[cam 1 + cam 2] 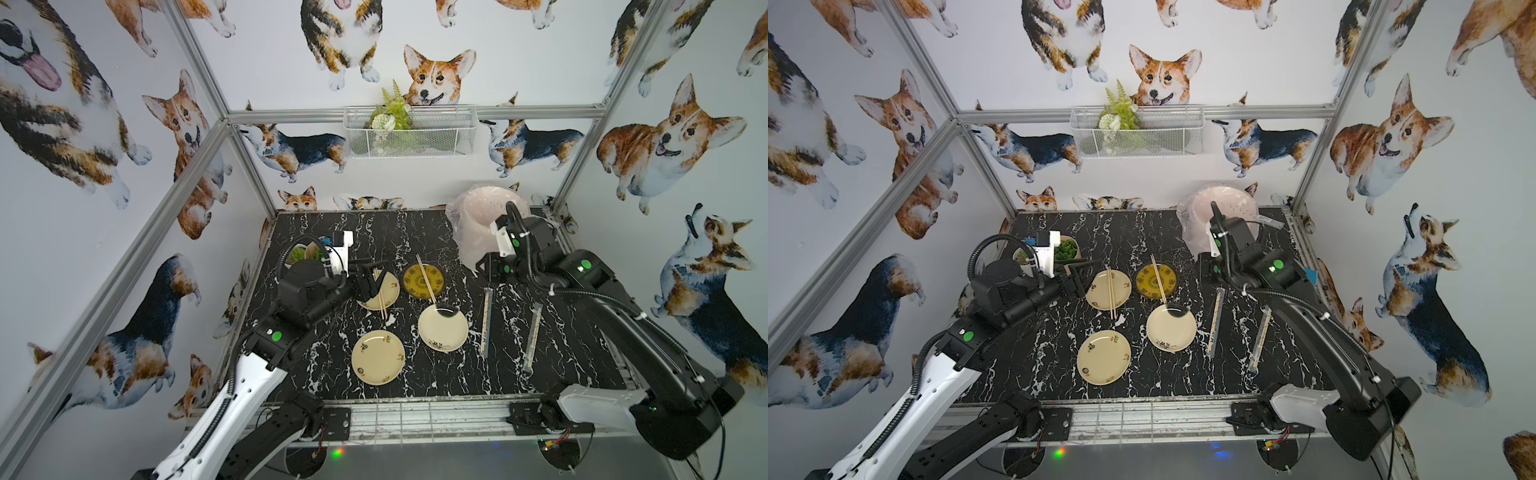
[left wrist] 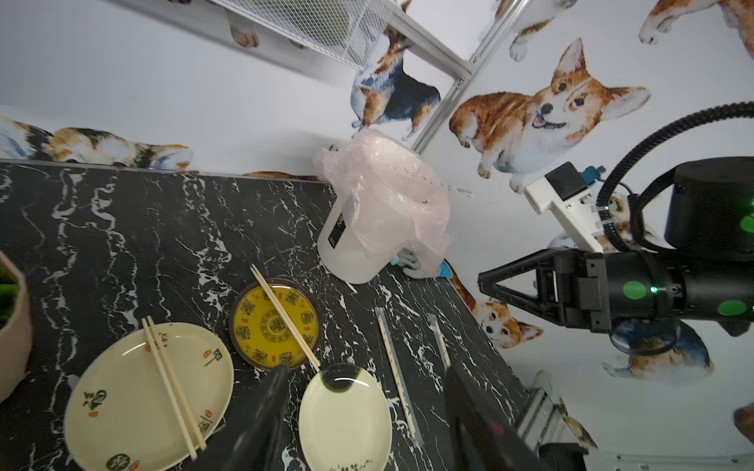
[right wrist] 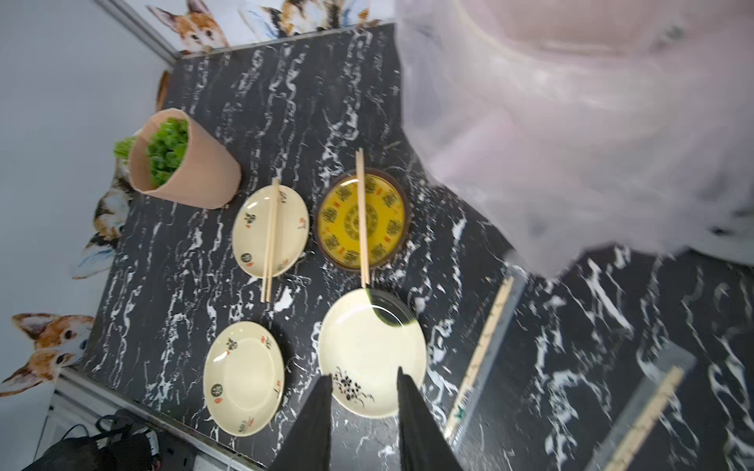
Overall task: Remove the packaging of disposable chopsticks
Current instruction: Place the disposable chopsticks on the plate, then pick up the disposable chopsticks from the center of the board.
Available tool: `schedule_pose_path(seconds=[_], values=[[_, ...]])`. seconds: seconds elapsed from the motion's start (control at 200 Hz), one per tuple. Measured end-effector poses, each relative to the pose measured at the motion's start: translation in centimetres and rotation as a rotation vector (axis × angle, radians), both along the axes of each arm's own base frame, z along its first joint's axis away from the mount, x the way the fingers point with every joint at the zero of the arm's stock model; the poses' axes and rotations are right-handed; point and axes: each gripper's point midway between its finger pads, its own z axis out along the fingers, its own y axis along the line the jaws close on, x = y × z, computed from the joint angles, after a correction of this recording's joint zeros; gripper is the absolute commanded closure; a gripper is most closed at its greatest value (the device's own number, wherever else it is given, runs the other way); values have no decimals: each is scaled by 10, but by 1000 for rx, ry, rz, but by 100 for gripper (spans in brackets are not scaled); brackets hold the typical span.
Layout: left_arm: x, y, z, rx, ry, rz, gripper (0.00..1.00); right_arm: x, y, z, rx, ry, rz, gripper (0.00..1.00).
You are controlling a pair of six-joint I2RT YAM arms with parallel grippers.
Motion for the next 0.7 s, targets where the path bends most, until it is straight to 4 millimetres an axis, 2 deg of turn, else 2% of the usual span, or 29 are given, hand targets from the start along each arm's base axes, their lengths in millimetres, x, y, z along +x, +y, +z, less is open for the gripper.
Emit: schedule_pose_path(seconds=[0.1,0.185,0.27,0.35,0.441,0.576,0.696], values=[[-6,-29,-6,42,1,-95,36,-25,-31,-32,-47,68,-96,67],[-18,-57,-6,93,-24,-190,36,-45,-46,-68,-76,152,-150,64],[-19,-72,-9,136,-38,-222,36,-60,-56,-105,-112,245,-197,62],[-16,-75,-17,168,-32,-218,36,-69,-60,-137,-139,322,-228,62],[-15,-74,-20,185,-31,-208,35,-70,-60,-168,-169,389,-254,62],[-14,-65,-12,187,-62,-172,34,-64,-50,-203,-196,460,-262,60],[-16,-57,-10,199,-74,-148,34,-59,-44,-224,-219,490,-258,59]])
